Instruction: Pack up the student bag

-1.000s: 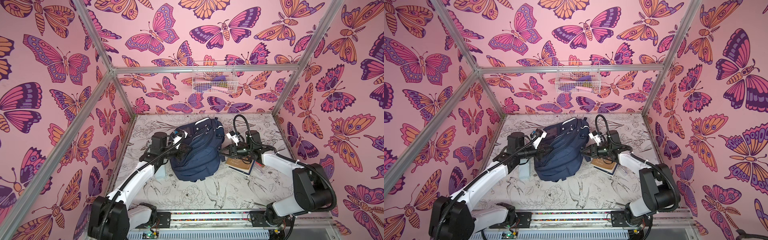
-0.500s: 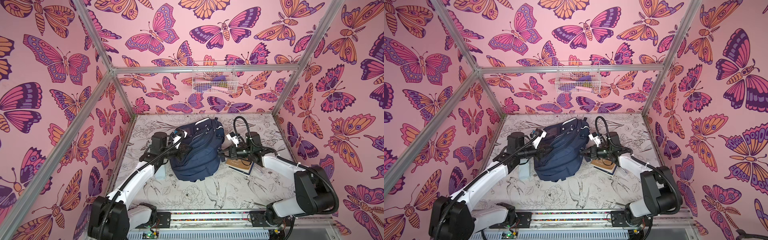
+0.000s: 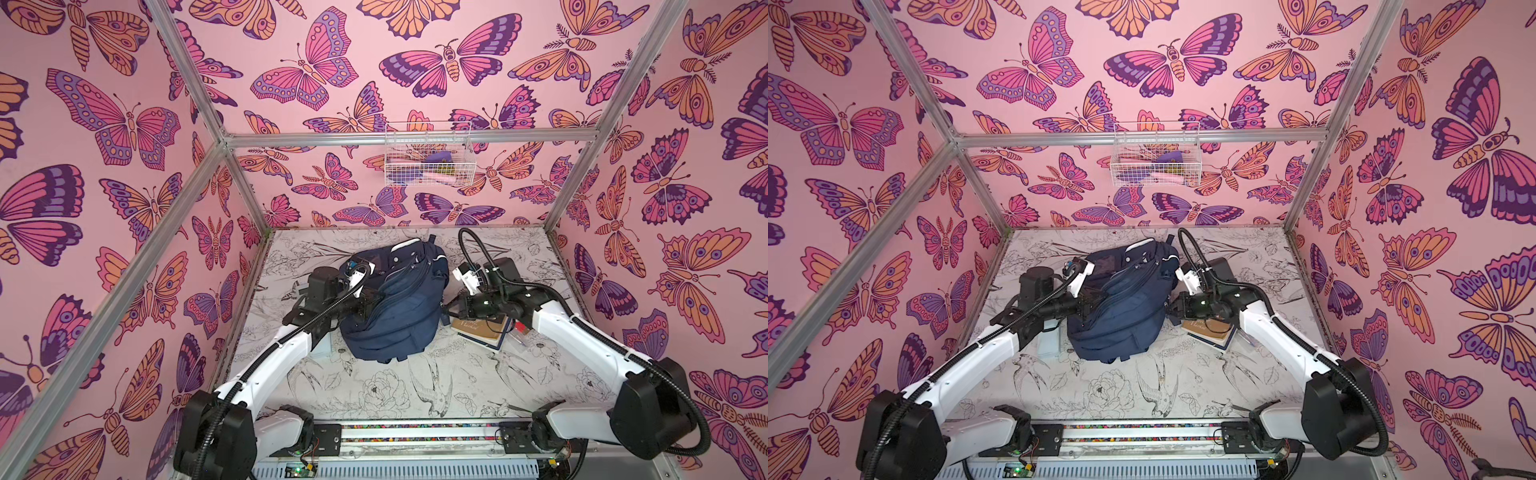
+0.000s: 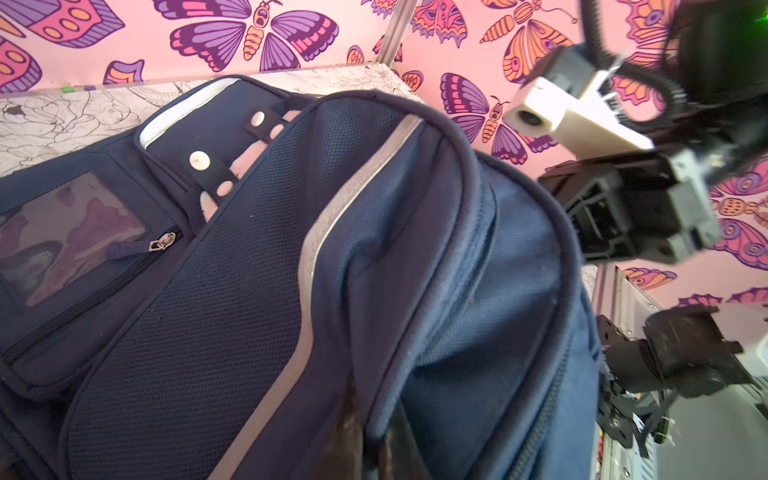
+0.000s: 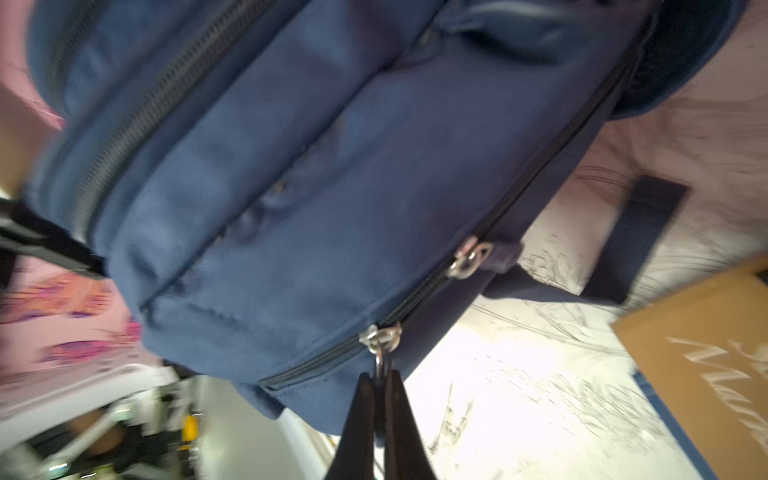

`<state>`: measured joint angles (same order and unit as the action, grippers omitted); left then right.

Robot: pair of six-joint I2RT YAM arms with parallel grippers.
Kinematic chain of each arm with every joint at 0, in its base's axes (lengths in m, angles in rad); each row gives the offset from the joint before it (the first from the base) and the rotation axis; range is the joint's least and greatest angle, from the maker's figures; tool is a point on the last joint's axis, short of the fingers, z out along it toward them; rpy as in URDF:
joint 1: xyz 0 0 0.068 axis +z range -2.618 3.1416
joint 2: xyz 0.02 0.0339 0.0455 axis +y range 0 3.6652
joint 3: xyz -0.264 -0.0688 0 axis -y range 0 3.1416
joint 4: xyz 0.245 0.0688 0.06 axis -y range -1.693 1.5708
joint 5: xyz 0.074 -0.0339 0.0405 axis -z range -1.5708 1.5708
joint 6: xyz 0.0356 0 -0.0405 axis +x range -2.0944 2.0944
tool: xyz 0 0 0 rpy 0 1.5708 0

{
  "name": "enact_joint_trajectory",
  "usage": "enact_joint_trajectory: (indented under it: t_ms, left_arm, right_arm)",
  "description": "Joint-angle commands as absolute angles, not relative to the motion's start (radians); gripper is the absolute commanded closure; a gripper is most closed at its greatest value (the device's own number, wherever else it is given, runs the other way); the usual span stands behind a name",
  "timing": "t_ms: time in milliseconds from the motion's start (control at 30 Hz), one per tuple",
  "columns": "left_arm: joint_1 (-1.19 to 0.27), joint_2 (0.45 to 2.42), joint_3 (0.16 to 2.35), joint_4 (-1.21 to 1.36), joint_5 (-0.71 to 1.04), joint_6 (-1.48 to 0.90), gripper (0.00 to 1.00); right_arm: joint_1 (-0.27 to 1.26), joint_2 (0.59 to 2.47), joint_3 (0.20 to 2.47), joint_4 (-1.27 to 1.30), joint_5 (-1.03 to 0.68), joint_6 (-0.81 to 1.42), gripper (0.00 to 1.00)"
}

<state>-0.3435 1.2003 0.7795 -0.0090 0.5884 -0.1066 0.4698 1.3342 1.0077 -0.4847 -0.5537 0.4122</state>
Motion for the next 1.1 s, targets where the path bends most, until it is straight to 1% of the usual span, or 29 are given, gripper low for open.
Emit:
enact_joint_trajectory:
  t_ms: [0, 133, 267, 433, 500, 567, 600, 633, 667, 700, 733, 900, 1000, 1067]
  left_arm:
    - [-0.377, 1.204, 0.817, 0.114, 0.464, -0.141, 1.00]
    - [-0.417, 1.211, 0.845, 0.098, 0.389, -0.125, 1.00]
    - [-0.482, 1.250, 0.876, 0.084, 0.334, -0.121, 1.00]
    - [-0.566, 1.364, 0.923, 0.095, 0.286, -0.176, 1.00]
    - [-0.574, 1.406, 0.944, 0.100, 0.270, -0.219, 1.00]
    - [-0.575, 1.446, 0.970, 0.082, 0.272, -0.236, 1.00]
    - [-0.574, 1.458, 0.990, 0.051, 0.268, -0.230, 0.94]
    - [-0.575, 1.462, 1.007, 0.010, 0.254, -0.225, 0.83]
    - [-0.574, 1.457, 1.014, -0.017, 0.239, -0.216, 0.75]
    - [-0.574, 1.443, 1.009, -0.041, 0.220, -0.202, 0.58]
    - [-0.571, 1.421, 0.999, -0.062, 0.207, -0.187, 0.51]
    - [-0.571, 1.319, 0.938, -0.184, 0.193, -0.075, 0.37]
    - [-0.570, 1.303, 0.921, -0.258, 0.199, -0.018, 0.35]
    - [-0.571, 1.308, 0.917, -0.291, 0.207, 0.005, 0.27]
  right_arm:
    - [0.555, 1.315, 1.093, -0.743, -0.307, 0.300, 1.00]
    - [0.630, 1.342, 1.184, -0.858, -0.249, 0.271, 1.00]
    - [0.703, 1.358, 1.235, -0.903, -0.273, 0.265, 1.00]
    - [0.800, 1.416, 1.253, -0.855, -0.337, 0.300, 1.00]
    - [0.810, 1.419, 1.238, -0.802, -0.359, 0.330, 1.00]
    - [0.810, 1.403, 1.215, -0.758, -0.337, 0.359, 1.00]
    - [0.806, 1.391, 1.203, -0.749, -0.299, 0.376, 1.00]
    - [0.792, 1.382, 1.195, -0.749, -0.269, 0.386, 1.00]
    - [0.774, 1.373, 1.185, -0.744, -0.270, 0.392, 1.00]
    - [0.748, 1.364, 1.170, -0.735, -0.283, 0.397, 1.00]
    - [0.727, 1.355, 1.154, -0.725, -0.296, 0.399, 1.00]
    - [0.681, 1.328, 1.111, -0.702, -0.309, 0.399, 1.00]
    - [0.671, 1.328, 1.100, -0.680, -0.334, 0.401, 1.00]
    - [0.666, 1.332, 1.100, -0.674, -0.348, 0.399, 1.00]
